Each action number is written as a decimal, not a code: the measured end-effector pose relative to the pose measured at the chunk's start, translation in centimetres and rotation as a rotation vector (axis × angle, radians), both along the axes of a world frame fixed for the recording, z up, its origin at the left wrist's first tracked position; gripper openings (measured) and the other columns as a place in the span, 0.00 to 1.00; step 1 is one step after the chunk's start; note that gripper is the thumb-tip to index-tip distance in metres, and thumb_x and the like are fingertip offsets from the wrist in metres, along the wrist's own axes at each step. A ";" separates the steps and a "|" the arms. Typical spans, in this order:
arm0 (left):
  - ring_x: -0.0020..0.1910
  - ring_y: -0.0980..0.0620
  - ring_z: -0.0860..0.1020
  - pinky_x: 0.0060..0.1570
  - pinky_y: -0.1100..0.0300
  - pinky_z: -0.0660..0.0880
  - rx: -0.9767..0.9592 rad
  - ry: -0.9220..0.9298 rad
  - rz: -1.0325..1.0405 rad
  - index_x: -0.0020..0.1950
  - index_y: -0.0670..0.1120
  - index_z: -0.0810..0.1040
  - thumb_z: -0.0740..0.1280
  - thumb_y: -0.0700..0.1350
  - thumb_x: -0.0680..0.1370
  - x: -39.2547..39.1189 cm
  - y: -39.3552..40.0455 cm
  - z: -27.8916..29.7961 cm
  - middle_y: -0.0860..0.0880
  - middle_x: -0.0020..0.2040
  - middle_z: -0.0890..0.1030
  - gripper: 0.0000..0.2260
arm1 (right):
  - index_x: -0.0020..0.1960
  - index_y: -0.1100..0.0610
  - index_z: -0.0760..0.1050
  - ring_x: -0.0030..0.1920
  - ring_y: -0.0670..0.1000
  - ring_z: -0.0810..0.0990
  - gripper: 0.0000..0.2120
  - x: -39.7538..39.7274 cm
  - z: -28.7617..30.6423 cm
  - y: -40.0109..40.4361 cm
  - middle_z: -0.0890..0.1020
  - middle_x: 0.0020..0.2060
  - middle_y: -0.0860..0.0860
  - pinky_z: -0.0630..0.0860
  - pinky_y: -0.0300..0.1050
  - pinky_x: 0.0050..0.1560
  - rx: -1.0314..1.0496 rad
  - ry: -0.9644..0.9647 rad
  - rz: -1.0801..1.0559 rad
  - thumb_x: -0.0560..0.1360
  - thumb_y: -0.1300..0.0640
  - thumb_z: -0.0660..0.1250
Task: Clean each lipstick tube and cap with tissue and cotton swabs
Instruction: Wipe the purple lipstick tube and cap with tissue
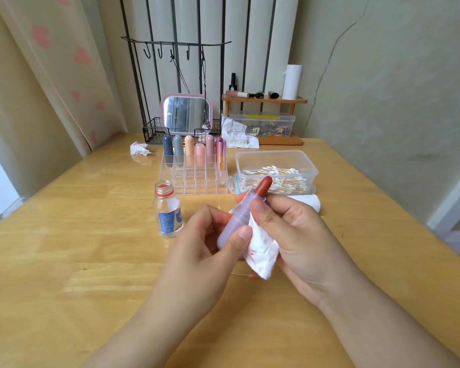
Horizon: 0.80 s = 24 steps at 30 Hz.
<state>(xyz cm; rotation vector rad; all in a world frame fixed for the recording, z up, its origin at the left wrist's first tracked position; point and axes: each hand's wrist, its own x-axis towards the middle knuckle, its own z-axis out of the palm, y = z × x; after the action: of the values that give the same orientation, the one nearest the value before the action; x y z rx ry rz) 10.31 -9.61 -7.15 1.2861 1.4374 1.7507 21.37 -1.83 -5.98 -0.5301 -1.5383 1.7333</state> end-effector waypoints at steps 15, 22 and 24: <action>0.27 0.50 0.71 0.30 0.64 0.72 0.004 -0.353 -0.236 0.41 0.41 0.73 0.69 0.44 0.69 -0.8 -0.1 0.1 0.43 0.33 0.79 0.08 | 0.48 0.67 0.74 0.31 0.64 0.77 0.21 0.1 0.4 0.1 0.79 0.37 0.67 0.74 0.62 0.36 0.000 0.094 0.089 0.69 0.49 0.67; 0.27 0.50 0.71 0.29 0.64 0.72 0.018 -0.392 -0.230 0.41 0.43 0.73 0.68 0.43 0.70 -1.1 0.0 0.2 0.43 0.33 0.78 0.06 | 0.55 0.68 0.74 0.38 0.63 0.77 0.15 0.6 0.7 0.6 0.78 0.41 0.66 0.68 0.65 0.43 -0.107 0.101 0.198 0.76 0.57 0.59; 0.27 0.50 0.71 0.30 0.64 0.73 0.033 -0.353 -0.219 0.42 0.41 0.73 0.67 0.43 0.70 -1.0 0.0 0.1 0.45 0.31 0.78 0.07 | 0.55 0.68 0.73 0.35 0.63 0.77 0.15 0.5 0.7 0.5 0.78 0.41 0.68 0.66 0.71 0.37 -0.065 0.068 0.175 0.75 0.56 0.61</action>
<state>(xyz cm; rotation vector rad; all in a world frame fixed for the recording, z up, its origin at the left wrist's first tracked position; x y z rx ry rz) 9.29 -9.63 -7.02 1.0405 1.0341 1.7516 21.86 -1.36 -5.32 -0.3737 -1.5225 1.9190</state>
